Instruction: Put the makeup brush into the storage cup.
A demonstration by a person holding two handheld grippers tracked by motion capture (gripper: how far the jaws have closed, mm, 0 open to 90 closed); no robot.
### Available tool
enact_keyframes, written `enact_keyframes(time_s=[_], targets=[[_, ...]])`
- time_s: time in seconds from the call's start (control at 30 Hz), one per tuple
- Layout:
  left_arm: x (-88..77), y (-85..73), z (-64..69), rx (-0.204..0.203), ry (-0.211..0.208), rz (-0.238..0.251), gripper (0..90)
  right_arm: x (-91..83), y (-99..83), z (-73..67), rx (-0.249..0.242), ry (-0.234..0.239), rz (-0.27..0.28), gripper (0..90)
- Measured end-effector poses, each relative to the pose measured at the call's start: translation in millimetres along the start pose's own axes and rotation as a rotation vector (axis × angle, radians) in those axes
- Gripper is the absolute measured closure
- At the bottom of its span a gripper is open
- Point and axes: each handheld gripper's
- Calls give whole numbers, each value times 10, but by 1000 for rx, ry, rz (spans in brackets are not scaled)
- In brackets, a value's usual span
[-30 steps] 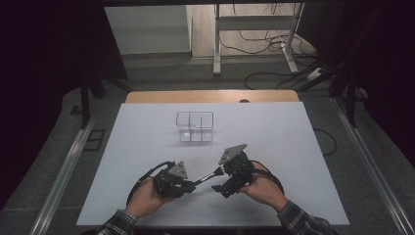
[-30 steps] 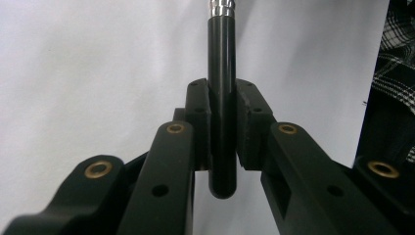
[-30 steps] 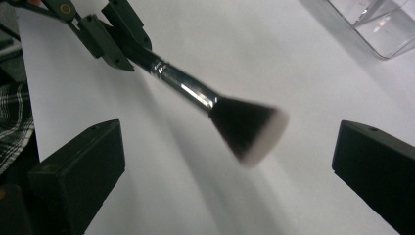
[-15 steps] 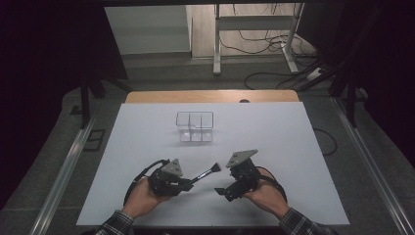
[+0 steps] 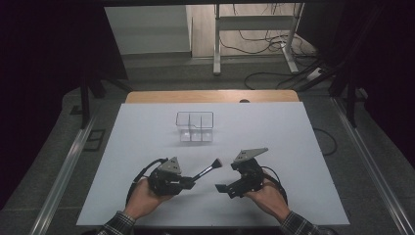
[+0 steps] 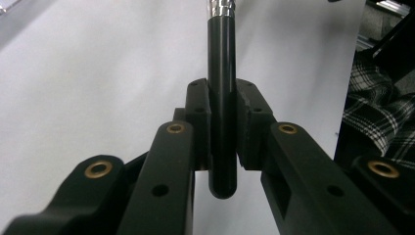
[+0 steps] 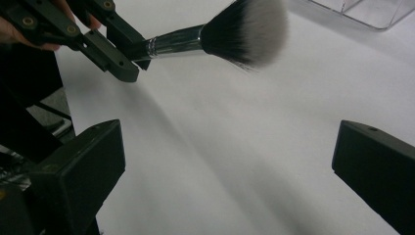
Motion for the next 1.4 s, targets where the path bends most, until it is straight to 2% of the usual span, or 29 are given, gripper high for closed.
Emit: enact_keyframes(time_s=[0.23,0.43,0.6,0.87,1.4], targets=[[-3,15,23,-17,-12,34,785,-10,14,-46,29,18,34,3],[-6,31,58,-13,-11,54,785,10,27,-94,36,17,31,0],[0,53,100,-8,-8,70,785,16,50,-125,56,33,56,13],[23,82,146,-6,-19,94,785,11,65,-100,107,79,101,115],[96,102,178,12,-31,88,784,1,95,-116,134,90,170,367]])
Point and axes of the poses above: each handheld gripper's, and its own axes: x roughly forward along the jaws, y roughly out of its top, z roughly to its right, and after that the axes turned 6 degrees about y, right-handed
